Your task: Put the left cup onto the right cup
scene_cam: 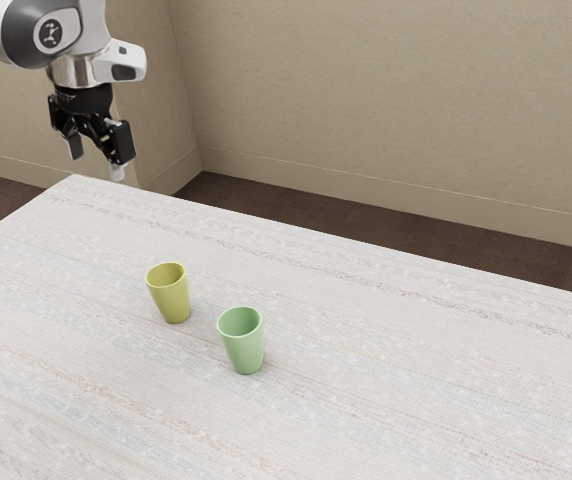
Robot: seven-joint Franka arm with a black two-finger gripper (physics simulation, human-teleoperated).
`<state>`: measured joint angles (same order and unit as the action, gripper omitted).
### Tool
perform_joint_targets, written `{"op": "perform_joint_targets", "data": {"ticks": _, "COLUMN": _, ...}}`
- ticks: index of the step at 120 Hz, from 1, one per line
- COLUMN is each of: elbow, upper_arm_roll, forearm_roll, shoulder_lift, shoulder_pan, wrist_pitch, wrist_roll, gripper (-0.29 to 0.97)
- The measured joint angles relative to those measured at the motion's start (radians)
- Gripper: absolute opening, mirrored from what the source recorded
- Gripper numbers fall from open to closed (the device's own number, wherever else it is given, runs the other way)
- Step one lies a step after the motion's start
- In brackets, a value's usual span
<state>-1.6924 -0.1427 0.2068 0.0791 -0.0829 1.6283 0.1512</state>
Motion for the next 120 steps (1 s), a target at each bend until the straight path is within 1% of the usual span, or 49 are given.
{"op": "perform_joint_targets", "data": {"ticks": 45, "elbow": -0.012, "upper_arm_roll": 0.0, "forearm_roll": -0.005, "shoulder_lift": -0.002, "shoulder_pan": 0.007, "wrist_pitch": 0.004, "wrist_roll": -0.006, "gripper": 0.68}}
{"op": "perform_joint_targets", "data": {"ticks": 69, "elbow": -0.031, "upper_arm_roll": -0.001, "forearm_roll": -0.009, "shoulder_lift": -0.03, "shoulder_pan": 0.036, "wrist_pitch": 0.021, "wrist_roll": -0.01, "gripper": 0.68}}
{"op": "perform_joint_targets", "data": {"ticks": 105, "elbow": -0.06, "upper_arm_roll": 0.0, "forearm_roll": -0.018, "shoulder_lift": -0.117, "shoulder_pan": 0.069, "wrist_pitch": 0.071, "wrist_roll": -0.015, "gripper": 0.68}}
{"op": "perform_joint_targets", "data": {"ticks": 112, "elbow": -0.063, "upper_arm_roll": 0.0, "forearm_roll": -0.03, "shoulder_lift": -0.138, "shoulder_pan": 0.071, "wrist_pitch": 0.088, "wrist_roll": -0.016, "gripper": 0.68}}
{"op": "perform_joint_targets", "data": {"ticks": 120, "elbow": -0.068, "upper_arm_roll": 0.0, "forearm_roll": -0.058, "shoulder_lift": -0.159, "shoulder_pan": 0.074, "wrist_pitch": 0.105, "wrist_roll": -0.017, "gripper": 0.68}}
